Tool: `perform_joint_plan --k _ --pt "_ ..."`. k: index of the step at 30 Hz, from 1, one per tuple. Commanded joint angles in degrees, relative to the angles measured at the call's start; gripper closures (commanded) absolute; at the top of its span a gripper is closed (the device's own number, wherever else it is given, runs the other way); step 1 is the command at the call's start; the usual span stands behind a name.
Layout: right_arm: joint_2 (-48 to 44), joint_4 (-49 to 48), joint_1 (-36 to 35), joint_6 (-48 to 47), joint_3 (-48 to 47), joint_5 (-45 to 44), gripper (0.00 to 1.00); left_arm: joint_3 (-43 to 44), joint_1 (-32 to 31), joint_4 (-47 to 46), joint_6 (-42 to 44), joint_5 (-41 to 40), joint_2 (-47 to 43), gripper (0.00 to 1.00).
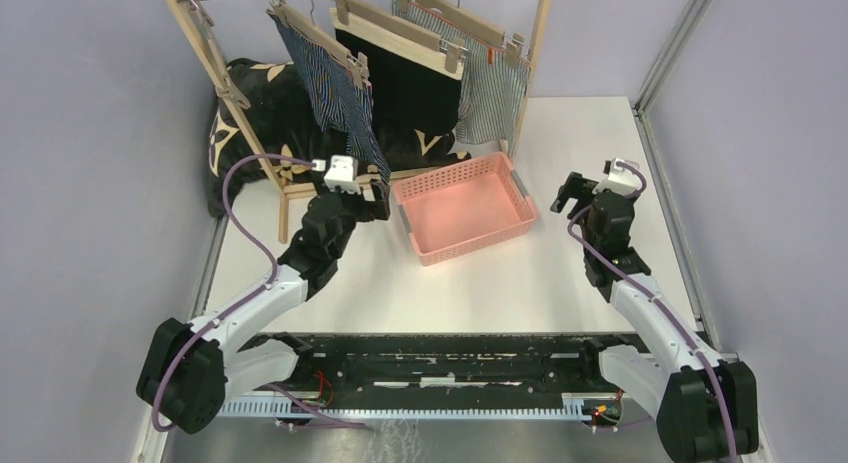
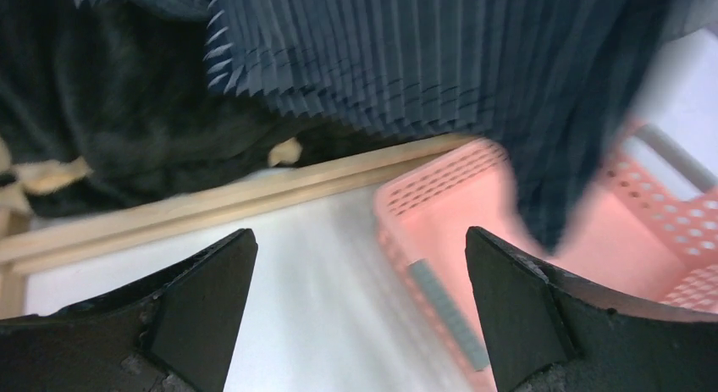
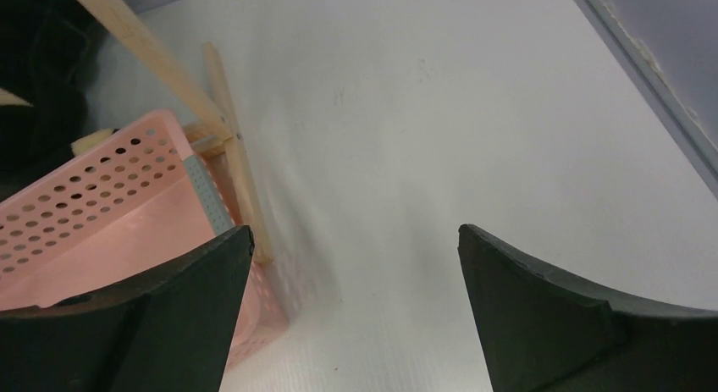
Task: Remove the underwear clipped to the hanger
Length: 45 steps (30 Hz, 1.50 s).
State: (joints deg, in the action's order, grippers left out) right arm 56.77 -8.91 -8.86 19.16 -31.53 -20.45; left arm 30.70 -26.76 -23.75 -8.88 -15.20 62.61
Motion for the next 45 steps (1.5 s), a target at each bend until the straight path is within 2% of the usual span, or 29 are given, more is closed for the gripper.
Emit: perform_joint_plan --k 1,7,16,21,26,32,36,39,41,43,45 --pt "-3.78 -9.75 -0.04 -2.12 4.9 6.31 0.0 11.06 -7.96 6.47 5.1 -7.91 -1.18 0.01" --pt "-0.44 -0.26 -0.05 -4.45 -1.67 7.55 0.0 25.33 -18.59 15.21 10.22 -17.35 2.86 0.01" --pt "7.36 0.75 -0.11 -2.72 -5.33 11.55 0.0 47.19 -30.43 26.37 14.09 -28.57 6.99 0.01" --pt "6.69 0.19 -0.1 -2.61 -5.17 13.32 0.0 56.48 -34.54 28.55 17.61 -29.17 6.96 0.01" --pt "3.13 -0.41 -0.1 -3.35 -4.67 17.14 0.0 60.75 -34.61 23.58 24.65 -30.5 4.39 0.01" --pt "1.77 0.03 -0.08 -1.64 -5.71 23.11 0.0 75.78 -34.51 23.2 38.16 -44.37 10.24 0.01" --pt "1.14 0.57 -0.19 -1.27 -5.82 23.81 0.0 83.9 -34.33 27.59 38.78 -45.85 13.15 0.03" --pt "0.27 0.88 -0.28 -0.76 -6.07 24.9 0.02 90.8 -32.19 33.95 35.02 -45.72 15.8 0.06" --pt "-0.27 1.23 -0.36 -0.22 -6.38 25.45 0.02 98.74 -28.18 44.09 28.35 -41.6 19.56 0.05" --pt "-0.78 1.42 -0.49 0.27 -6.57 25.98 0.01 108.06 -20.45 57.71 18.55 -28.31 24.83 0.02" --pt "-1.24 1.69 -0.61 0.23 -6.62 26.4 0.01 109.7 -14.13 61.63 13.2 -18.74 27.05 0.01"
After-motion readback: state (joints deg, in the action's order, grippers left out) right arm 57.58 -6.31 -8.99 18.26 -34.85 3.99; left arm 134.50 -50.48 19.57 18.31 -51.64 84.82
